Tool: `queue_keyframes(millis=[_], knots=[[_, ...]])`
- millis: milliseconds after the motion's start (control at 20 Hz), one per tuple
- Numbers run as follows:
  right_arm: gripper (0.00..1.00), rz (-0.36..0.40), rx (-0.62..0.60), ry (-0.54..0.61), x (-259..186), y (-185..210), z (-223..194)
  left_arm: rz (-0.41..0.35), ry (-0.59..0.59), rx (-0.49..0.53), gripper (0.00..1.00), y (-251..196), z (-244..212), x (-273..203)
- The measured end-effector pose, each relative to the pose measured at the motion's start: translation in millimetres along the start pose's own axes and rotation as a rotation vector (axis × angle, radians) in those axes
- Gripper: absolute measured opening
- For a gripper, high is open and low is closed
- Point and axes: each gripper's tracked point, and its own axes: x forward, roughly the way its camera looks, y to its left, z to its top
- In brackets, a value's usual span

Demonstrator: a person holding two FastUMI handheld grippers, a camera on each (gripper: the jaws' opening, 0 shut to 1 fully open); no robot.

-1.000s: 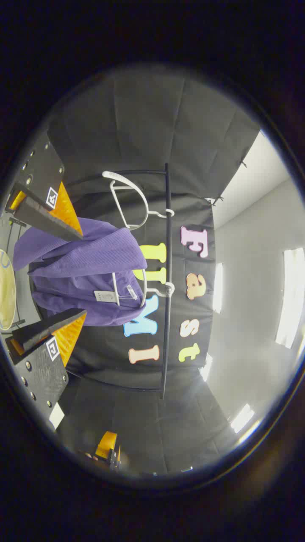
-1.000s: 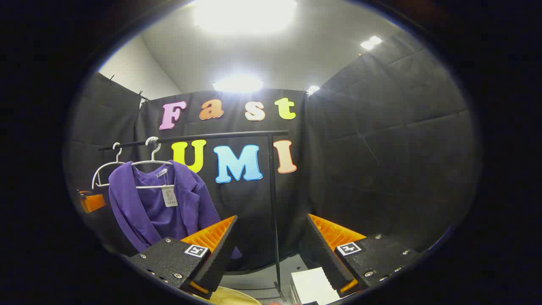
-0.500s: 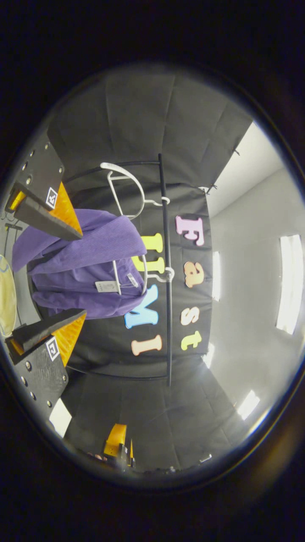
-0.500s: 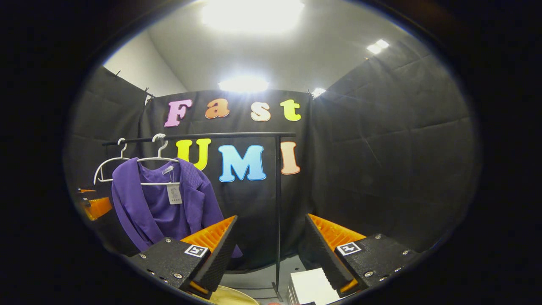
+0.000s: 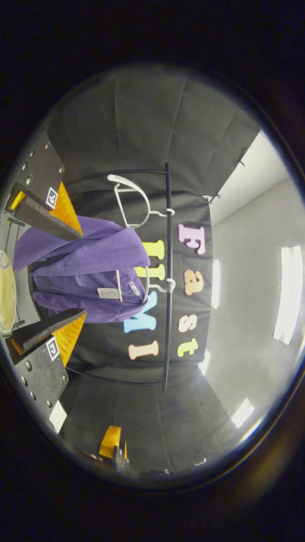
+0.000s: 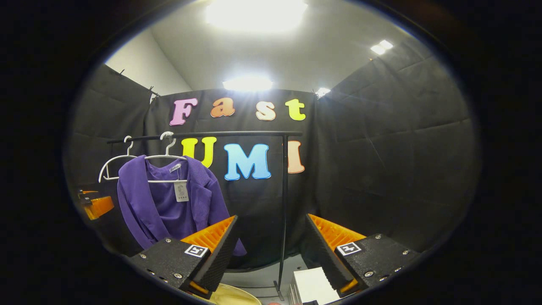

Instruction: Grasp the clothes on the hanger with both hands and then place them into the laundry hamper below.

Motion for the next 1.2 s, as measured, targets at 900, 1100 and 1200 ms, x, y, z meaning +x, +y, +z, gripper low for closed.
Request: queue_keyframes(millis=[900, 1100, 1200], knots=[[0.94, 0.296, 0.033, -0.04, 120.8, 155.5, 73.9, 0.141, 0.071, -0.197, 0.94, 33.6, 2.9, 70.6], [0.94, 0.365, 0.073, -0.014, 164.2, 192.1, 65.9, 0.198, 0.083, -0.214, 0.93, 34.0, -2.3, 101.1], [0.94, 0.391, 0.092, 0.019, 188.3, 204.7, 57.4, 0.288, 0.083, -0.222, 0.92, 43.9, -7.2, 113.2]])
